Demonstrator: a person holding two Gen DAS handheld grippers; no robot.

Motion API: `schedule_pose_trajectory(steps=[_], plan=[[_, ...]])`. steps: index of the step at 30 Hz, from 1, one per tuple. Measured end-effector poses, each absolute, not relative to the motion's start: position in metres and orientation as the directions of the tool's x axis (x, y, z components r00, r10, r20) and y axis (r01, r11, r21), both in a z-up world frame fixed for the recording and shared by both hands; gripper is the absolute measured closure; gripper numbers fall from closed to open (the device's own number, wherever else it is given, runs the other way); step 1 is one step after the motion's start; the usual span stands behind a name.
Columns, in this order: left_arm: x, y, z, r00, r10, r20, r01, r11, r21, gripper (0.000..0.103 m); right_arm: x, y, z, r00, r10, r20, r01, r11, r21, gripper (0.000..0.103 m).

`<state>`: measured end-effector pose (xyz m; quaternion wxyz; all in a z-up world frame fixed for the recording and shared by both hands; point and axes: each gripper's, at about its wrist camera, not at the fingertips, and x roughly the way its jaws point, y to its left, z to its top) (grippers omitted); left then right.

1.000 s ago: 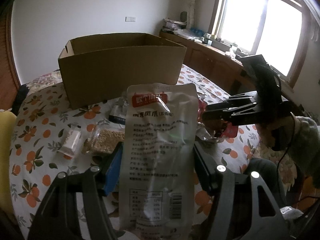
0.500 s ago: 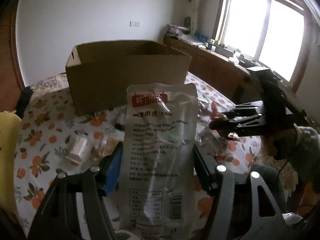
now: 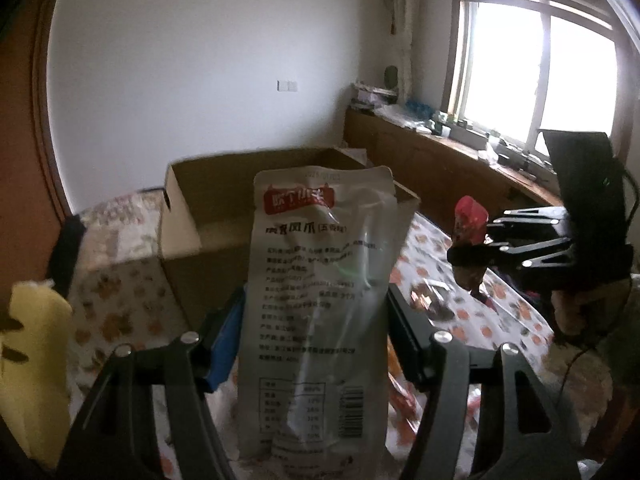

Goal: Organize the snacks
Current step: 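Carry the white bag with left tool while right tool carries the pastry over the box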

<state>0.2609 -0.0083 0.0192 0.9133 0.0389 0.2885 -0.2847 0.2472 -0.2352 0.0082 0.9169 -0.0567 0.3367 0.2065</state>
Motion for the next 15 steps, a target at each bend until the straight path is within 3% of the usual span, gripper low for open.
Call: schedule_pose_trajectory(steps=[15], plan=[[0.368,-0.02,0.05,0.722,-0.482,-0.497,0.524,0.85,-0.063,0.038,0.37,-0.223,0.047,0.74,0.398,-0.542,-0.405,0.907,0.113,0.07]])
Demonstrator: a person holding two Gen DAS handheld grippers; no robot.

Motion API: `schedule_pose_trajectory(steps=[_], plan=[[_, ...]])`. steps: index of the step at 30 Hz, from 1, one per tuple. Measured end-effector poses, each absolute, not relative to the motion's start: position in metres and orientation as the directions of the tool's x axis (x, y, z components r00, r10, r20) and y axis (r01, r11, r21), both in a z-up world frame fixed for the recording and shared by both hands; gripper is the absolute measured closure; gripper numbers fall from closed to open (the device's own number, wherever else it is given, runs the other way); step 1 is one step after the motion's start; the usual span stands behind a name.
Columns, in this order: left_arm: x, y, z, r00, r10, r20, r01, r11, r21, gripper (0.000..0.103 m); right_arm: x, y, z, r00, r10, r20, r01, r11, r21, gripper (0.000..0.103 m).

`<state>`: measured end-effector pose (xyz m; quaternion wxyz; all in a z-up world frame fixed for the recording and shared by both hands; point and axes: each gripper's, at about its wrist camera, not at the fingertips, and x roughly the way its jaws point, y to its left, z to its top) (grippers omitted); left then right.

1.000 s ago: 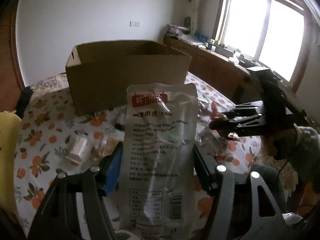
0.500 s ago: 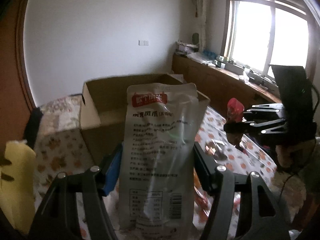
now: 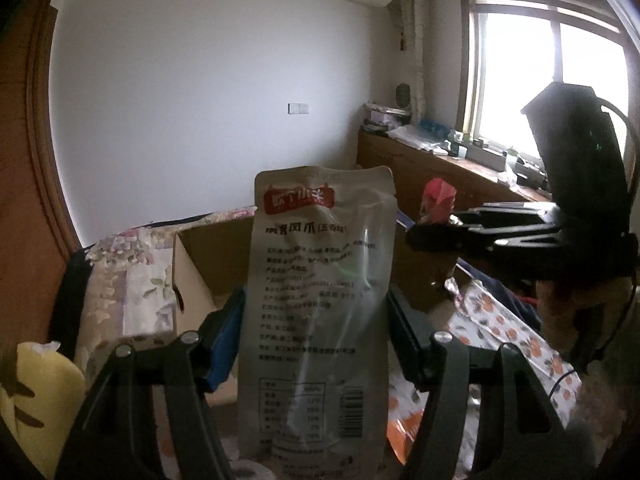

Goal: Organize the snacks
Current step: 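Carry the white bag with left tool while right tool carries the pastry over the box, then open both tools to drop the white bag and pastry into the box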

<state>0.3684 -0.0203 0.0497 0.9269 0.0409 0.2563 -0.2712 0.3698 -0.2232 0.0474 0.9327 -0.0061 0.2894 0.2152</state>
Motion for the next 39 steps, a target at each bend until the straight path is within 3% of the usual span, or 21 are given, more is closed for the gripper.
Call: schedule_pose_trajectory(steps=[6,17,20,26,30,39], plan=[[0.409,-0.026,0.049,0.73,-0.469,-0.497,0.511,0.858,-0.059,0.038,0.403,-0.225,0.035,0.748,0.373,-0.549,-0.369,0.921,0.123,0.07],[0.439,-0.03,0.013,0.715,-0.452,-0.533,0.468,0.876,-0.115,0.036,0.422,-0.233,-0.01,0.702,0.304,-0.644,-0.333,0.94,0.08,0.065],[0.437,-0.028,0.014,0.737,-0.438,-0.515,0.449,0.886,-0.111,0.03,0.419,-0.238,-0.013,0.7,0.294,-0.651,-0.322,0.943,0.08,0.064],[0.428,-0.025,0.023,0.763,-0.411,-0.499,0.432,0.898,-0.078,0.027,0.413,-0.241,-0.011,0.7,0.271,-0.66,-0.3,0.951,0.072,0.051],[0.417,-0.021,0.027,0.769,-0.407,-0.493,0.43,0.9,-0.073,0.026,0.407,-0.246,0.002,0.717,0.285,-0.636,-0.292,0.951,0.096,0.036],[0.361,-0.003,0.041,0.768,-0.423,-0.48,0.443,0.893,-0.078,0.026,0.353,-0.25,0.051,0.738,0.332,-0.588,-0.329,0.937,0.116,0.036]])
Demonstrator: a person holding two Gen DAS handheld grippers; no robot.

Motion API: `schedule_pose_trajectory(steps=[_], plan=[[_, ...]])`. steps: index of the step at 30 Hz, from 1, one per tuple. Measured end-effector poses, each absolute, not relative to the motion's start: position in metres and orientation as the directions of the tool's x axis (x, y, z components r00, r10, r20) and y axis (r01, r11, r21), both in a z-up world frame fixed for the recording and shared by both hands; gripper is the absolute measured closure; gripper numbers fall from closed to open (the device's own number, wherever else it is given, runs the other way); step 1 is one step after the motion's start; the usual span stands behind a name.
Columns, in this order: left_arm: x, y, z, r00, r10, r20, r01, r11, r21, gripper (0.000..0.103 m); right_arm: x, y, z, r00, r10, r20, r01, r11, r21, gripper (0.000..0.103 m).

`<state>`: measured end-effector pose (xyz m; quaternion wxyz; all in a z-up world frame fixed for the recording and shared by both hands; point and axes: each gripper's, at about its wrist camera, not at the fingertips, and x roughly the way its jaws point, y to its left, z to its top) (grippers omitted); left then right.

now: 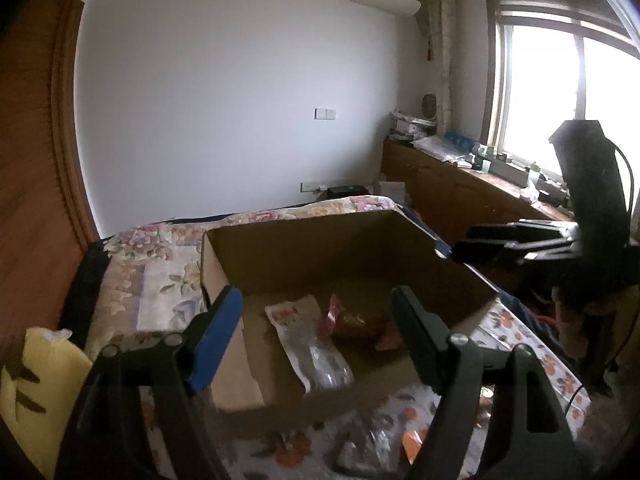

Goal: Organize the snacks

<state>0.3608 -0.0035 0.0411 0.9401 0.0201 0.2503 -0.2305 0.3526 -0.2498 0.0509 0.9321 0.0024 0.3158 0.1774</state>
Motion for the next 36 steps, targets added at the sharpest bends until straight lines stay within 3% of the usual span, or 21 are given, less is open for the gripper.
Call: schedule_pose_trajectory(steps=[13,23,36], plan=[[0.25,0.039,0.014,0.749,-0.401,-0.527,0.404,0.907,-0.115,0.025,0.221,-0.256,0.059,0.733,0.349,-0.583,-0.336,0.932,0.136,0.035],[0.187,0.031,-0.032,0.729,-0.379,-0.57,0.396,0.913,-0.1,0.025,0.172,-0.247,0.002,0.702,0.34,-0.626,-0.339,0.932,0.126,0.035],[0.174,0.023,-0.085,0.722,-0.312,-0.617,0.318,0.942,-0.105,0.025,0.149,-0.232,-0.076,0.712,0.316,-0.627,-0.303,0.944,0.131,0.035]])
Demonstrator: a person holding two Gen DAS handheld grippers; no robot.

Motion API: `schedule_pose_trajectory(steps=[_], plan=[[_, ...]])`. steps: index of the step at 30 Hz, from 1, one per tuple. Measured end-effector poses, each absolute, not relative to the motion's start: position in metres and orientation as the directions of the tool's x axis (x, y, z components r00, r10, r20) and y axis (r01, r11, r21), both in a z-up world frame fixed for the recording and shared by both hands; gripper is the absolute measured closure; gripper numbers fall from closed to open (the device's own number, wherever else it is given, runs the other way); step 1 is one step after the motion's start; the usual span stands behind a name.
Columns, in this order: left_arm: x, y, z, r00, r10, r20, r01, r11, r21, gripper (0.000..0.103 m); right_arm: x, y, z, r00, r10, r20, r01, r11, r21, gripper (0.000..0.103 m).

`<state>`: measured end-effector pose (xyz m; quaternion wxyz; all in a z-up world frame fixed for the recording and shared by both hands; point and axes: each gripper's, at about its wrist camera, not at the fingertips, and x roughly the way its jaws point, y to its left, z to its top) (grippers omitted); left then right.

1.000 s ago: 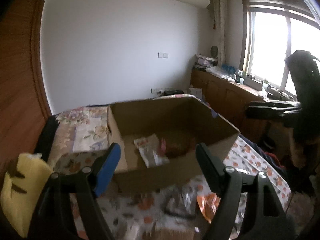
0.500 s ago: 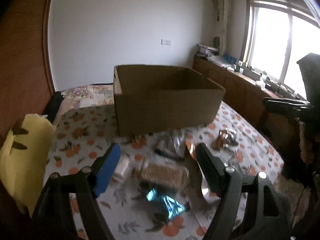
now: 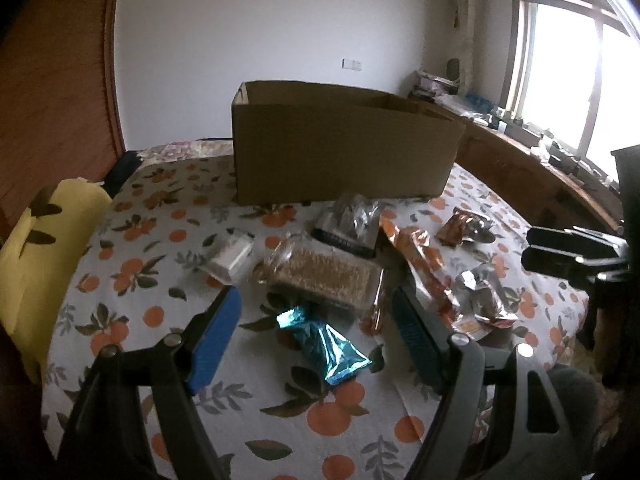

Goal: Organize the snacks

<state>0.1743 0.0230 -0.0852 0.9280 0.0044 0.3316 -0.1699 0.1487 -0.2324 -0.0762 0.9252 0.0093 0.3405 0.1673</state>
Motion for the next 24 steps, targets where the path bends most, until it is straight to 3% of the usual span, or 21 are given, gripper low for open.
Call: schedule_pose_trajectory(steps=[8,14,19,24], plan=[[0.182,0.018,-0.112,0.675,-0.304,-0.673,0.276,0.949,-0.152,0.026,0.147,-0.238,-0.107,0.712,0.318,-0.626,-0.254,0.948,0.193,0.035],[0.188,0.012,-0.122,0.652,-0.284,-0.704,0.269,0.954,-0.135,0.035,0.146,-0.244,-0.12,0.707,0.341,-0.619,-0.232,0.94,0.251,0.034],[0.191,0.004,-0.127,0.651,-0.256,-0.714,0.271,0.958,-0.096,0.051,0.147,-0.25,-0.126,0.705,0.351,-0.617,-0.215,0.934,0.286,0.034],[0.193,-0.002,-0.13,0.652,-0.239,-0.719,0.281,0.958,-0.064,0.053,0.147,-0.254,-0.13,0.696,0.376,-0.612,-0.219,0.922,0.318,0.034]])
